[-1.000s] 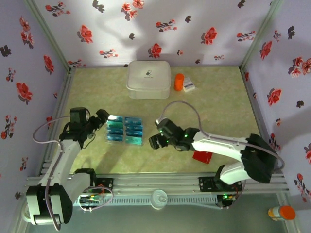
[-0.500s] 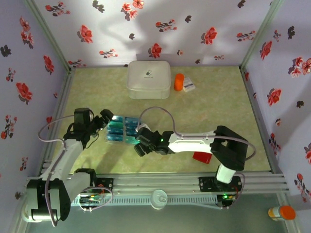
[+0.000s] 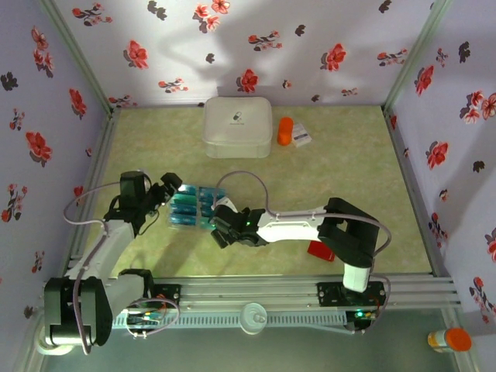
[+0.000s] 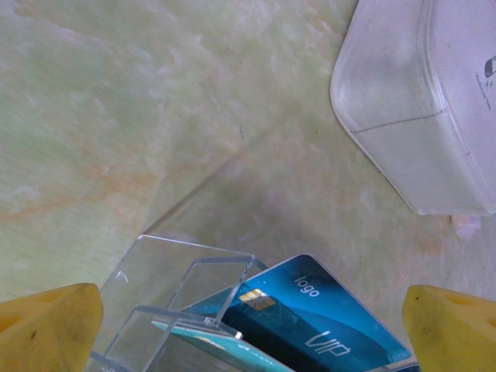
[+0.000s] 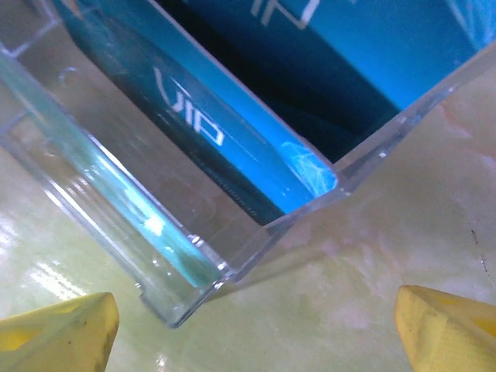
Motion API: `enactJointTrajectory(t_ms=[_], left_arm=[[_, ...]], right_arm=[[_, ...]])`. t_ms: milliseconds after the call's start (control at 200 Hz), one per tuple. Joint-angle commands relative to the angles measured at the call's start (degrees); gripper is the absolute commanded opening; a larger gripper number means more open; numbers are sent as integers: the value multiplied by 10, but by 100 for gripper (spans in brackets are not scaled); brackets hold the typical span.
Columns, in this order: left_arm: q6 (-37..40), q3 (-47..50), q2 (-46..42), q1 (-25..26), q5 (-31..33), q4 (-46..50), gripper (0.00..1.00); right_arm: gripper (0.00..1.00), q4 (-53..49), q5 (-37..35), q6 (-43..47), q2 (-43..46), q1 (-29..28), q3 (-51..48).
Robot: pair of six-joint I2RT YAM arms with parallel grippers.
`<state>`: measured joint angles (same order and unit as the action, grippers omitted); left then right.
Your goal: Put the credit cards into the card holder
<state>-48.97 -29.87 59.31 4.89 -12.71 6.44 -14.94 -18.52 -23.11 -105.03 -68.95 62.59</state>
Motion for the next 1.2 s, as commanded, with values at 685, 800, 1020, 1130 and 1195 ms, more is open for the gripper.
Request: enactJointTrajectory(t_ms=[685, 800, 1020, 1130, 1195], left_arm=[[-4, -31, 111, 66, -20, -125, 100], [-14, -43, 136, 81, -19, -144, 100], [-27, -80, 193, 121, -4, -176, 100], [-31, -107, 229, 144, 5, -189, 100], [-35, -124, 252, 158, 9, -196, 100]], right_arm=[[93, -11, -53, -7, -21, 68, 1], [93, -11, -55, -7, -12, 87, -10], [93, -12, -57, -8, -3, 123, -25], [93, -12, -61, -9, 3, 141, -36], [93, -12, -64, -9, 11, 153, -45]])
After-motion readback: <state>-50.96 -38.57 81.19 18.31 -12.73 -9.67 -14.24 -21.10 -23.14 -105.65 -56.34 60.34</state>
